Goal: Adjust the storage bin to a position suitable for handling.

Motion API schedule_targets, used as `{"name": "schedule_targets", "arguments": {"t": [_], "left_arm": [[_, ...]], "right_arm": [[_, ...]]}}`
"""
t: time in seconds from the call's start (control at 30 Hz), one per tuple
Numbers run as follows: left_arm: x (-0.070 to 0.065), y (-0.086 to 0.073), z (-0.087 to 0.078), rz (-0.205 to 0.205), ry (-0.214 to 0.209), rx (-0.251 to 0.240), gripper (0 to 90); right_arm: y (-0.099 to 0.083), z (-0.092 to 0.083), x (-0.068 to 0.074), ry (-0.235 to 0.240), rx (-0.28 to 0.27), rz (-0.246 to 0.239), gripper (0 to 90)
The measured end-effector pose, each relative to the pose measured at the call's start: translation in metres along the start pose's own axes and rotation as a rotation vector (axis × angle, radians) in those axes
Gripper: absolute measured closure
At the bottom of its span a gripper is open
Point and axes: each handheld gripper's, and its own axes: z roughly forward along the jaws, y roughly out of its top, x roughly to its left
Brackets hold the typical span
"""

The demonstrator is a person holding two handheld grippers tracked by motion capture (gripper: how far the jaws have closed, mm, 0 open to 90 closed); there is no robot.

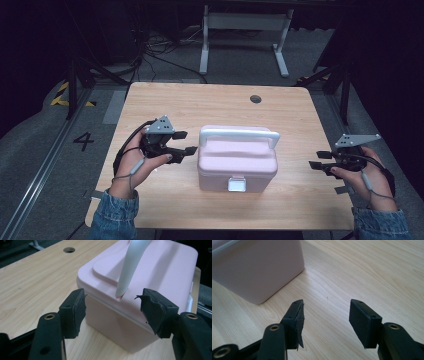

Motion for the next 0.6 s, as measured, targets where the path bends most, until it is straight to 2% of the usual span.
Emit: {"name": "schedule_targets", "arguments": {"t": [0.1,0.3,0.37,0.43,0.6], "left_arm": [[-0.002,0.003,0.006,0.007,-0.021,-0.022,37.4],[-0.006,0.009,0.022,0.009,-0.03,-0.06,37.6],[-0.007,0.01,0.025,0.015,-0.03,-0.062,37.3],[-0.008,0.012,0.029,0.0,-0.026,-0.046,37.2],[-0.011,0.013,0.038,-0.002,-0.03,-0.07,38.6]], "right_arm": [[-0.001,0.0,0.0,-0.002,0.0,0.0,46.5],[-0.001,0.002,0.003,-0.001,0.002,0.002,46.4],[-0.001,0.002,0.003,-0.001,0.004,-0.001,46.4],[-0.001,0.002,0.003,-0.001,0.004,0.0,46.4],[-0.001,0.002,0.003,0.001,0.002,0.004,46.3]]}}
